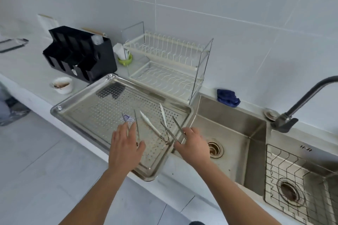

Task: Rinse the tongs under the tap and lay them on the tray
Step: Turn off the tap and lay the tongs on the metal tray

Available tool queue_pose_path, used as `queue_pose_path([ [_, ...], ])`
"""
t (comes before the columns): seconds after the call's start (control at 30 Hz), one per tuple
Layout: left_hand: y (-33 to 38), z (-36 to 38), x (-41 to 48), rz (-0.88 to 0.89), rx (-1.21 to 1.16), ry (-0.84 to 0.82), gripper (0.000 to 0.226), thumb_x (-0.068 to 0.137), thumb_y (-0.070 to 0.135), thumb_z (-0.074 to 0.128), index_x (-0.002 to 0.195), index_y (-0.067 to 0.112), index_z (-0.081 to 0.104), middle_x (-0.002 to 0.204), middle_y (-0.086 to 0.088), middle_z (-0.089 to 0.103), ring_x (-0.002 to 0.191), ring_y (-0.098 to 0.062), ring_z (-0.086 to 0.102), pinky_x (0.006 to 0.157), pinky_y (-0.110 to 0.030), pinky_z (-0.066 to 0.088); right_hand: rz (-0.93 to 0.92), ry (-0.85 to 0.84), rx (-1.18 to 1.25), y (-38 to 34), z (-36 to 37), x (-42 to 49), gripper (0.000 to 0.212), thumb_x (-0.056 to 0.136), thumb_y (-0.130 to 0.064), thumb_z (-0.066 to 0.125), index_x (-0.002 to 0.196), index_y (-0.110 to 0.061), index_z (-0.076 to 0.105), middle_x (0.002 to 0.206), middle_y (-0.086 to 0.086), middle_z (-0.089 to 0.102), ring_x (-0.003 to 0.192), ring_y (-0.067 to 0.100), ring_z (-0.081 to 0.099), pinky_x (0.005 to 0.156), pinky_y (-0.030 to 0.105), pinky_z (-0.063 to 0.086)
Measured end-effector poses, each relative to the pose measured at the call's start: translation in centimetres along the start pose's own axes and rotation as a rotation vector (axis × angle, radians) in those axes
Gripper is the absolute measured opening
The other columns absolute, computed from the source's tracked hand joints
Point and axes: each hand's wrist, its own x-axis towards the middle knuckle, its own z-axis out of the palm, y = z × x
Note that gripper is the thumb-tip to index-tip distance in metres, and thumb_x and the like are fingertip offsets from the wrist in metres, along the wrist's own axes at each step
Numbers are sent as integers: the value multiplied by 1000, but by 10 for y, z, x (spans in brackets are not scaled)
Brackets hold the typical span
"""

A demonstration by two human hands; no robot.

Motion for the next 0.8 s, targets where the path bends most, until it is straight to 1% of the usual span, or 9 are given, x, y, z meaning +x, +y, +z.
queue_pose_path([
  [0.17,-36,1,12,-49,-1,-38,72,95,41,58,154,7,36,155,-20,41,144,-36,36,120,-50,29,-41,-67,-31,-36,30,22,59,86,-46,63,141,-24,53,124,-5,54,114,18,56,76,30,48],
  [0.23,-48,6,20,-82,-14,-51,70,94,39,61,152,5,40,147,-21,51,134,-37,46,116,-50,35,-46,-95,-45,-45,43,35,60,86,-45,62,141,-24,53,122,-5,54,114,17,55,78,32,51],
  [0.3,-58,11,31,-115,-19,-79,66,95,38,60,149,5,43,136,-20,59,120,-37,54,111,-48,40,-52,-124,-57,-53,57,49,58,86,-45,62,139,-23,53,120,-6,53,112,17,55,73,31,50],
  [0.4,-72,22,59,-159,-10,-157,56,99,40,50,145,8,48,126,-15,64,110,-32,57,101,-41,43,-65,-146,-52,-64,80,74,57,87,-45,62,139,-24,54,122,-6,54,114,18,56,72,29,49],
  [0.5,-78,32,96,-162,-13,-236,52,101,42,42,142,10,49,120,-11,63,105,-27,60,91,-38,47,-70,-156,-48,-73,101,102,52,87,-46,63,134,-23,57,121,-5,55,111,18,57,70,28,47],
  [0.6,-84,42,132,-217,-101,-294,50,103,43,42,140,12,52,123,-10,63,108,-26,62,90,-38,50,-49,-162,-43,-81,119,133,50,88,-47,63,131,-22,57,122,-4,56,107,19,58,67,28,44],
  [0.67,-89,45,148,-301,-225,-297,47,103,47,41,133,17,61,122,-5,66,103,-20,62,86,-33,49,-38,-162,-13,-89,131,149,52,88,-49,63,131,-21,58,123,-3,56,105,20,60,67,28,43],
  [0.73,-95,47,157,-380,-372,-289,48,102,55,39,115,21,70,106,3,72,88,-10,62,74,-28,44,-50,-175,20,-102,145,161,53,87,-52,65,130,-21,58,122,-2,56,102,20,60,69,27,43],
  [0.8,-102,47,166,-455,-538,-266,48,100,60,44,98,23,74,90,10,73,83,-7,65,70,-25,43,-65,-212,51,-118,160,168,54,88,-52,65,131,-20,58,122,-2,56,104,20,61,74,27,47],
])
